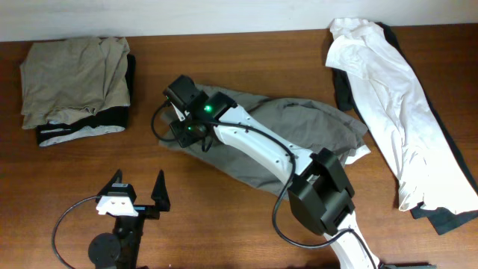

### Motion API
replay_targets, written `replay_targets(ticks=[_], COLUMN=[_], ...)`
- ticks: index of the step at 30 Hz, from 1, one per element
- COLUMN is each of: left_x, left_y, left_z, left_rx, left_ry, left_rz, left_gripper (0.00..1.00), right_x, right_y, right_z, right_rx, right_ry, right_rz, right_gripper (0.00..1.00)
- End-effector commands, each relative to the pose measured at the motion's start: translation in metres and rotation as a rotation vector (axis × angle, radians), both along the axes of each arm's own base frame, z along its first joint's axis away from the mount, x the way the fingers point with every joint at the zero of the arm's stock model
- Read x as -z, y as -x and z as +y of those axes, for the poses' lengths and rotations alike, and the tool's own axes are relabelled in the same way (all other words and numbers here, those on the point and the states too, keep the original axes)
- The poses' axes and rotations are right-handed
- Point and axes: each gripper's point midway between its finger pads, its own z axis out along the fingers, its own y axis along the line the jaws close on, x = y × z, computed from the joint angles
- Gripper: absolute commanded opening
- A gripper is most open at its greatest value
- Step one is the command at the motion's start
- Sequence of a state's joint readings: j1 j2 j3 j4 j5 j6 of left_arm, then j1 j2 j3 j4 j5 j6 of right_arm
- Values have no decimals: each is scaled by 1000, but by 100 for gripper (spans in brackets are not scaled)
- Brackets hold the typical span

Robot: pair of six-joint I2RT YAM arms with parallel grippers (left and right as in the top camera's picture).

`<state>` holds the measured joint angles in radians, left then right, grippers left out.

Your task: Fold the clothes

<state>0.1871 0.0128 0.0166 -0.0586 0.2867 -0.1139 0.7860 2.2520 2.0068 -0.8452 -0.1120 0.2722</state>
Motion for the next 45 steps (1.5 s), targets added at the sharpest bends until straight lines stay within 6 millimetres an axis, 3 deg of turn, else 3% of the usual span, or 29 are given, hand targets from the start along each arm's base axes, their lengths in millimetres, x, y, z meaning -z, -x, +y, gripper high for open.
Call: replay_targets(ticks=[1, 2, 3, 4, 5, 9, 11, 13, 14, 17, 20, 22, 26, 31, 36, 42, 45], left_x=[2, 2, 2, 2, 2, 2, 2, 2, 2, 2, 2, 2, 2, 2, 2, 2, 2], left_y=[0, 0, 0, 0, 0, 0, 0, 0, 0, 0, 0, 0, 0, 0, 0, 0, 0], left_z=[0, 0, 0, 0, 0, 0, 0, 0, 0, 0, 0, 0, 0, 0, 0, 0, 0], left_rx=[1, 1, 1, 1, 1, 1, 1, 1, 1, 1, 1, 1, 1, 1, 1, 1, 1], left_ry=[5, 5, 5, 5, 5, 5, 5, 5, 5, 5, 5, 5, 5, 5, 5, 5, 5], left_rz=[-1, -1, -1, -1, -1, -1, -1, -1, -1, -1, -1, -1, -1, -1, -1, -1, -1], left_gripper=[99, 99, 99, 99, 99, 99, 99, 99, 99, 99, 99, 99, 99, 99, 99, 99, 99], right_x=[-116, -126, -137, -145, -145, -118, -100, -86, -79, -56, -29, 4, 43, 87, 106, 127, 136], right_y=[-36, -40, -43, -44, -41, -25, -35, -49, -57, -92, -123, -146, -169, -180, -185, -185, -180], right_z=[-60, -75, -94, -119, -144, -233, -293, -324, -335, -348, -383, -411, -424, -427, -438, -471, -498], right_rx=[166, 195, 225, 259, 296, 448, 579, 648, 645, 490, 566, 611, 622, 625, 649, 724, 783], right_ry=[-42, -39, -41, -38, -16, 162, 264, 238, 206, 13, -4, -11, -34, -13, 41, 146, 195], right_rz=[-151, -154, -143, -111, -65, 124, 147, 162, 168, 137, 104, 84, 66, 75, 57, 45, 50], right_gripper=[47, 58, 82, 93, 95, 95, 87, 78, 69, 54, 39, 26, 22, 22, 22, 22, 22])
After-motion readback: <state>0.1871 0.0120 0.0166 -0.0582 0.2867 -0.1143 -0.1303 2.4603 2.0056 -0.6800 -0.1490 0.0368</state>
